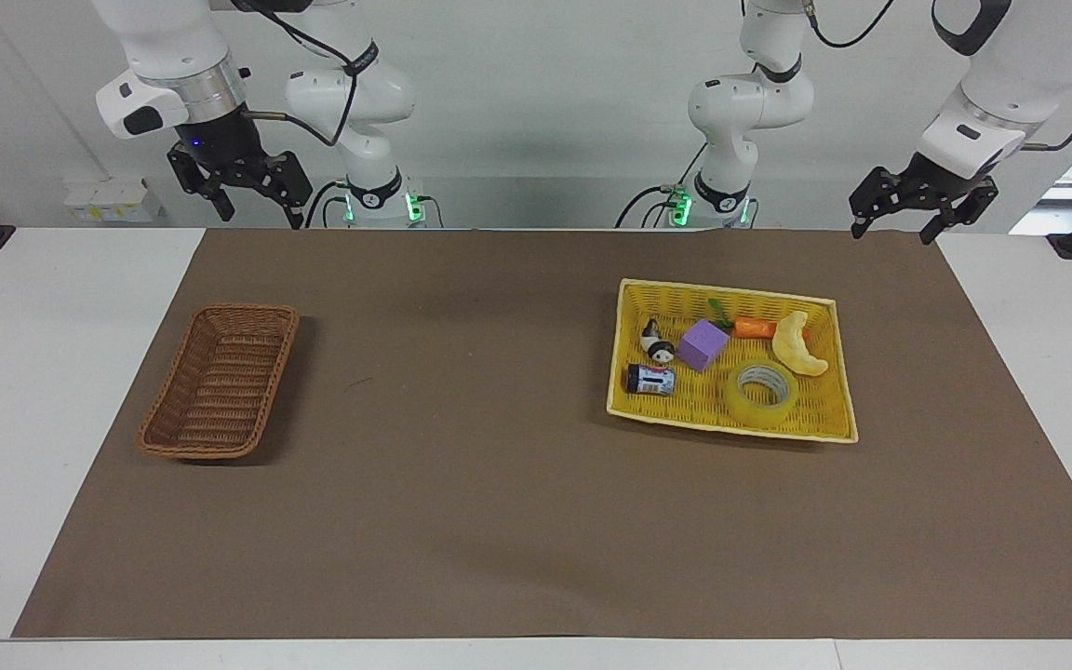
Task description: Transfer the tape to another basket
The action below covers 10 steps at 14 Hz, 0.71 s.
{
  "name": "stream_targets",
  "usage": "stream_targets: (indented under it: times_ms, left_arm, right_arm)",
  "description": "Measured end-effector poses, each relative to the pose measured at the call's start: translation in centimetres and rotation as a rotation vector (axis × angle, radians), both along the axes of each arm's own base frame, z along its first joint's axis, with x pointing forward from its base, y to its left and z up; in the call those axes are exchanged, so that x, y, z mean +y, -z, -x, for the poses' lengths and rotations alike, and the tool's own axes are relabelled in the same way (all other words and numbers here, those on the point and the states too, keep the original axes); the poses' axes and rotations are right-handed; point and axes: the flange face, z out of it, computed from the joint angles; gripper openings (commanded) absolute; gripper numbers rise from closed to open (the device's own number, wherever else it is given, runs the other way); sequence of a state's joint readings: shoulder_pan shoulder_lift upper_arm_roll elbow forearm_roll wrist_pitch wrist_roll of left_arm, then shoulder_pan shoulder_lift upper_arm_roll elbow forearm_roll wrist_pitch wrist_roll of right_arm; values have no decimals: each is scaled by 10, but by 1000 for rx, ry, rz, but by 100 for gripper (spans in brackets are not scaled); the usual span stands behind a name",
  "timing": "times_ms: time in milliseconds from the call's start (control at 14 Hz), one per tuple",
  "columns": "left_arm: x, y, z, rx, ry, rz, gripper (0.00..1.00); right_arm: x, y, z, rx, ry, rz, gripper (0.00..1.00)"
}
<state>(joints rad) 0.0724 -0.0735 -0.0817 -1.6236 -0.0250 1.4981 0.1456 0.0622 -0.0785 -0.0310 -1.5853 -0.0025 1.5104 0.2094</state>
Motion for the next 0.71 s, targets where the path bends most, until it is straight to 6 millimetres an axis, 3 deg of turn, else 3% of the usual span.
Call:
stream_targets:
  times_ms: [714]
  left_arm:
    - [2, 1, 1, 3, -4, 1, 100]
  right_arm:
    - [0, 0, 0, 0, 0, 0, 100]
